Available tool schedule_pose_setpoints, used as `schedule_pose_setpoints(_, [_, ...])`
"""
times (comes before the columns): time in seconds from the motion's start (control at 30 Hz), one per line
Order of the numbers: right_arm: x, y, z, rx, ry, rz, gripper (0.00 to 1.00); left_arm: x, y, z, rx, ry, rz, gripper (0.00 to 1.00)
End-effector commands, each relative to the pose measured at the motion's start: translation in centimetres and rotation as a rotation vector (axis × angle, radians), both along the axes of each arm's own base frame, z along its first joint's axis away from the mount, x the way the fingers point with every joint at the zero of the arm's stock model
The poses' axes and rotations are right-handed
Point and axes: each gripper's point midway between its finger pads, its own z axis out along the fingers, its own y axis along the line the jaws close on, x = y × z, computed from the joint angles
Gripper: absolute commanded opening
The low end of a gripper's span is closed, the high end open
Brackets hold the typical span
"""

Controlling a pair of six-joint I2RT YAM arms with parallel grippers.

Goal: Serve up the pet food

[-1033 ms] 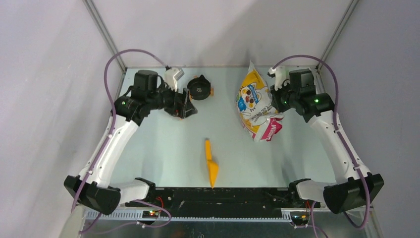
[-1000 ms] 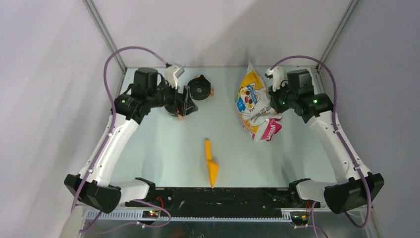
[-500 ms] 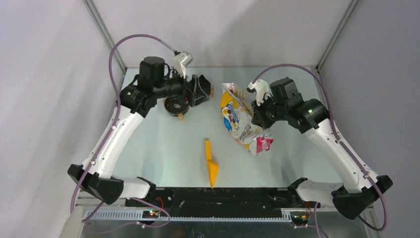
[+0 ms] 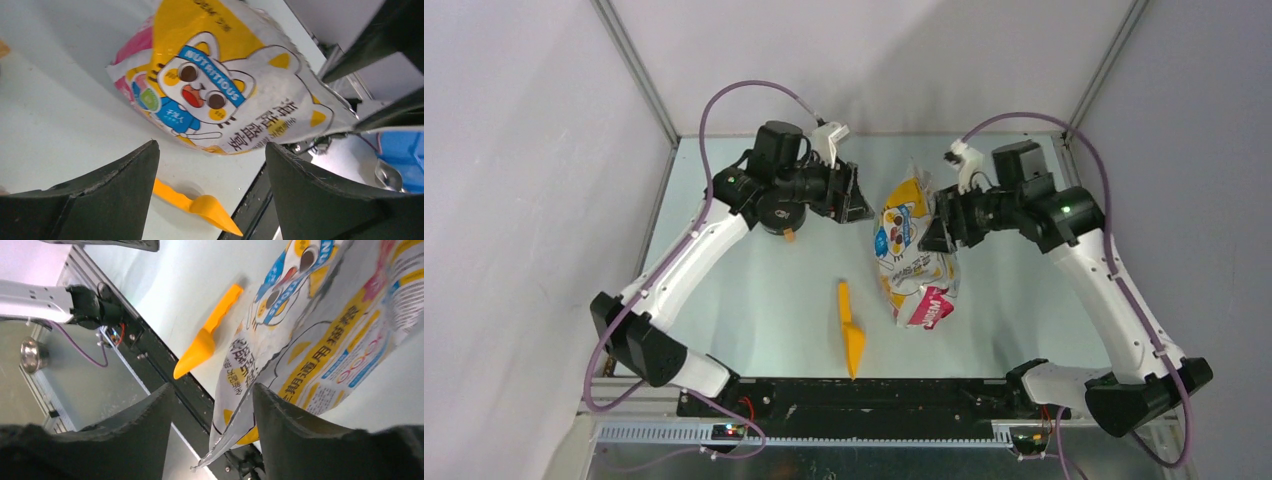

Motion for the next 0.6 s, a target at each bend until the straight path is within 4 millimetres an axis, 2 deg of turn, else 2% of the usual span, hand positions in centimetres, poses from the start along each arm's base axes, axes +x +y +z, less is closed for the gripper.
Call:
schedule_pose_setpoints(0.0, [0.3, -1.0, 6.1, 0.195, -0.083, -0.038, 0.65, 2.4, 0.5, 5.5, -0.044, -0.125, 0.175, 0.85])
schedule_pose_setpoints(0.03, [0.7, -1.9, 6.2, 0.193, -0.083, -0.077, 0.65, 2.3, 0.8, 6.4, -0.038, -0.153, 0.2, 0.85])
schedule_pose_setpoints(0.07, [0.8, -2.3, 6.6, 0.19, -0.096, -0.092, 0.66, 2.7, 1.0, 8.4, -0.041, -0.21, 0.242, 0.85])
schedule_pose_setpoints(0.1, [1.3, -2.9, 6.7, 0.176, -0.118, -0.122, 0.66, 2.8, 1.1, 8.8, -0.03, -0.221, 0.256, 0.83])
schedule_pose_setpoints(0.13, [1.9, -3.3, 6.7, 0.156, -0.149, -0.145, 0.66, 2.4, 0.6, 10.7, -0.06, -0.248, 0.245, 0.82])
schedule_pose_setpoints(0.27, [3.7, -3.7, 6.7, 0.112, -0.251, -0.148, 0.72, 1.2, -1.8, 12.7, -0.137, -0.279, 0.129, 0.75])
schedule_pose_setpoints(0.33, [4.1, -3.9, 5.9, 0.099, -0.255, -0.129, 0.73, -0.5, -3.3, 12.4, -0.098, -0.358, -0.005, 0.72])
schedule_pose_setpoints(0.37, [4.4, -4.1, 5.3, 0.092, -0.244, -0.127, 0.73, -0.7, -3.3, 12.3, -0.045, -0.451, -0.047, 0.71])
schedule_pose_setpoints(0.4, [4.2, -4.3, 5.0, 0.097, -0.223, -0.121, 0.71, -2.0, -4.1, 11.9, -0.018, -0.479, -0.101, 0.7])
schedule_pose_setpoints(0.43, [4.2, -4.4, 4.4, 0.094, -0.205, -0.126, 0.7, -2.8, -4.5, 11.8, 0.01, -0.537, -0.144, 0.65])
schedule_pose_setpoints(0.5, [4.2, -5.0, 3.6, 0.075, -0.19, -0.159, 0.66, -3.5, -4.9, 10.4, 0.045, -0.537, -0.171, 0.53])
schedule_pose_setpoints(0.57, [3.9, -5.4, 2.9, 0.046, -0.192, -0.173, 0.61, -4.0, -5.4, 8.0, 0.054, -0.439, -0.182, 0.45])
